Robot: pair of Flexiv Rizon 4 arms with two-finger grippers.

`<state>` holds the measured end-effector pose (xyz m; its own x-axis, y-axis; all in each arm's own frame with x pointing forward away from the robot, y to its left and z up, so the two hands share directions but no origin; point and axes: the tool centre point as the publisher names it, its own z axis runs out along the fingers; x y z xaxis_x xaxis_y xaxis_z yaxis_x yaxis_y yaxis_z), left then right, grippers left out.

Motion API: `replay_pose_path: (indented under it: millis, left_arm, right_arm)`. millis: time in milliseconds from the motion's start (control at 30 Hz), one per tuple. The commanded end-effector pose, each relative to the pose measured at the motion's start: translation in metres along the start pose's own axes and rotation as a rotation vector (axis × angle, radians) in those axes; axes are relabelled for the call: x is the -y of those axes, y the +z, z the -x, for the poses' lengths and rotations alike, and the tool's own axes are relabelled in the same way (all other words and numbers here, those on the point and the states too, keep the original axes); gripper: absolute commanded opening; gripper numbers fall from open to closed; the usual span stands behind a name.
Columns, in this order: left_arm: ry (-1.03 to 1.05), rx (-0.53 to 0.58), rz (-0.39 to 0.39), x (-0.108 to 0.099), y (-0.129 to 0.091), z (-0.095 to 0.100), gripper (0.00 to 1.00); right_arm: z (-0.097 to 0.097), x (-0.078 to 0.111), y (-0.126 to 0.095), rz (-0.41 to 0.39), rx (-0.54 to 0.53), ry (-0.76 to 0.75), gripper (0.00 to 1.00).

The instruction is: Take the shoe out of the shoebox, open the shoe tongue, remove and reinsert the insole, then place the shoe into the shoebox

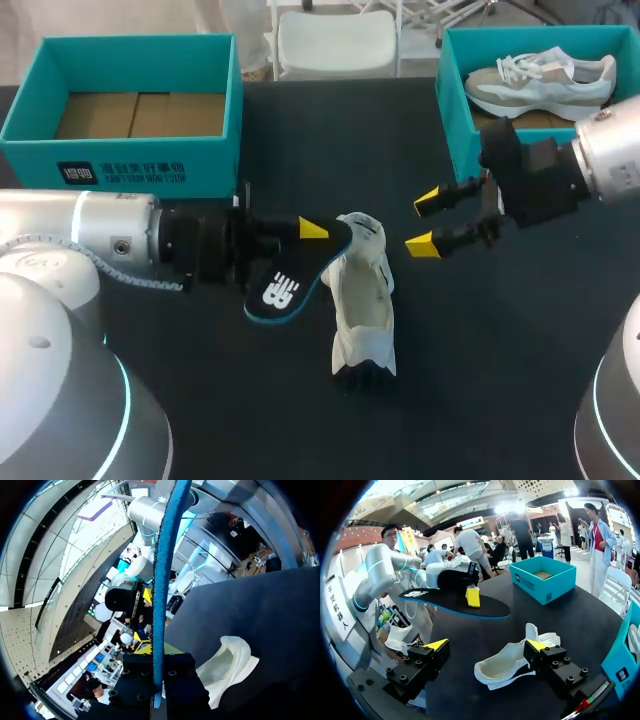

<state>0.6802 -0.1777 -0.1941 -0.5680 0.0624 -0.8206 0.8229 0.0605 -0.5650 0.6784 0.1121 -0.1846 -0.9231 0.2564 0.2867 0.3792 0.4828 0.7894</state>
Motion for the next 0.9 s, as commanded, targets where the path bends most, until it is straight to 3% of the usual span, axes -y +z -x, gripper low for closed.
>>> replay_pose_path:
  millis: [33, 133, 200, 267, 333, 900]
  left_arm:
    - [-0.025, 0.005, -0.001, 0.01, -0.009, -0.007, 0.0]
    - [-0.037, 0.015, -0.004, 0.01, -0.01, -0.013, 0.0]
    - [-0.049, 0.02, -0.013, 0.009, -0.01, -0.017, 0.0]
    - [-0.058, 0.016, -0.016, 0.007, -0.009, -0.022, 0.0]
    - [-0.063, 0.015, -0.02, 0.007, -0.008, -0.025, 0.0]
    - [-0.072, 0.005, -0.021, 0.007, -0.006, -0.03, 0.0]
  right_arm:
    - [0.0, -0.001, 0.0, -0.017, 0.002, 0.002, 1.0]
    - [0.0, 0.001, 0.002, -0.015, 0.002, -0.021, 1.0]
    - [0.001, 0.008, 0.008, -0.076, 0.047, -0.174, 1.0]
    - [0.003, 0.014, 0.011, -0.175, 0.075, -0.277, 1.0]
    - [0.005, 0.019, 0.013, -0.225, 0.102, -0.341, 1.0]
    - [0.005, 0.019, 0.013, -0.225, 0.102, -0.341, 1.0]
